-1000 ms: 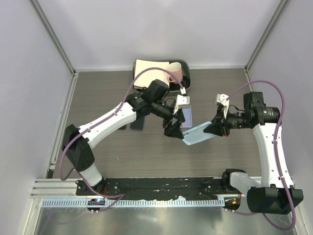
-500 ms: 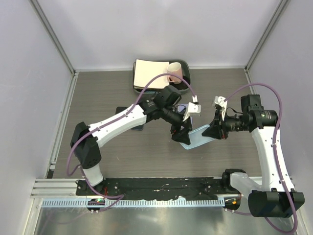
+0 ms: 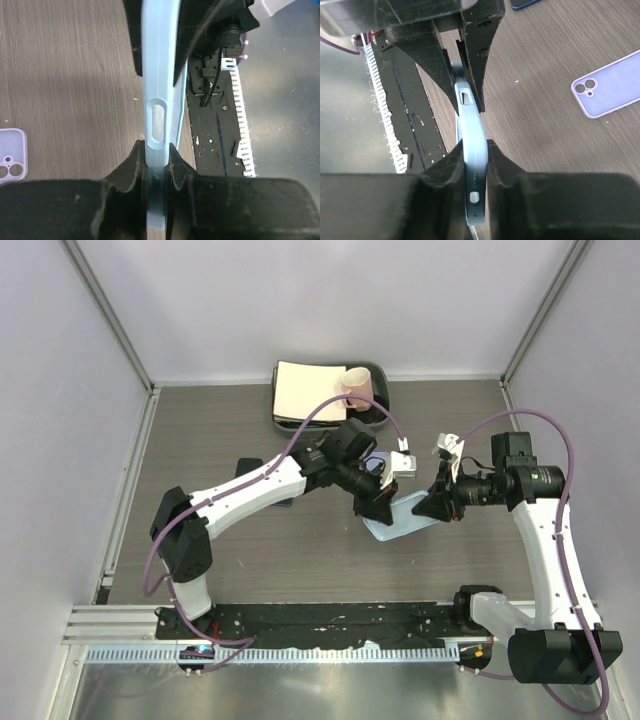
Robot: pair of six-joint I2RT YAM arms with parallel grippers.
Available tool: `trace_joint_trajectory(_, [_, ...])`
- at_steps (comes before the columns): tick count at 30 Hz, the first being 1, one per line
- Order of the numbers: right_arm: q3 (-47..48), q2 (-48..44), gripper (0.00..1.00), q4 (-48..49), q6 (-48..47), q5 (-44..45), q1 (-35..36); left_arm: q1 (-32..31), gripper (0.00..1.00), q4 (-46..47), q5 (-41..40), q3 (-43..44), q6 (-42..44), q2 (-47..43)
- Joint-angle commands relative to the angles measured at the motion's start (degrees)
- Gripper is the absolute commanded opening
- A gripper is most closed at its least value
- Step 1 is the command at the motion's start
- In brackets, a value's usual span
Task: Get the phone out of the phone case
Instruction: Place the phone case at the center of the board.
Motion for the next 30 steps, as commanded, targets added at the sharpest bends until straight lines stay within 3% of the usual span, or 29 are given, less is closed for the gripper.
trace_joint_trajectory(1, [0.22, -1.61, 0.35, 3.92, 3.45, 0.65, 0.40, 0.16, 0.00, 5.16, -2.58, -0.94, -3.42, -1.00])
trace_joint_trajectory(3, [-0.04, -2.57, 0.54, 7.60, 8.17, 2.49, 0.40, 0.25, 0.00, 8.40, -6.95, -4.63, -5.18, -1.97])
trace_joint_trajectory(7, [-2.06, -5.82, 0.72, 16.65, 17.77, 7.49, 0.31, 3.93, 0.00, 16.05, -11.10, -12.63, -12.47, -4.60])
trace_joint_trajectory(8, [-2.59, -7.31, 0.87, 20.85, 19.96, 8.90, 0.31, 4.90, 0.00, 17.63, -11.63, -15.43, -16.14, -4.96])
trace_joint_trajectory(11, [-4.52, -9.95, 0.88, 28.50, 27.09, 15.06, 0.22, 9.47, 0.00, 26.06, -15.14, -20.27, -24.74, -5.23])
trace_joint_trajectory(18, [-7.86, -12.94, 0.89, 35.65, 31.85, 20.43, -0.04, 19.40, 0.00, 32.67, -20.43, -23.27, -43.82, -0.66])
trace_joint_trajectory(25, [-11.29, -14.79, 0.90, 40.04, 34.48, 22.10, -0.48, 20.91, 0.00, 34.97, -22.79, -25.56, -58.59, 3.74])
trace_joint_trajectory(30, [-12.61, -14.71, 0.91, 41.89, 35.37, 21.84, -0.66, 20.99, 0.00, 36.98, -23.68, -27.23, -63.81, 6.98])
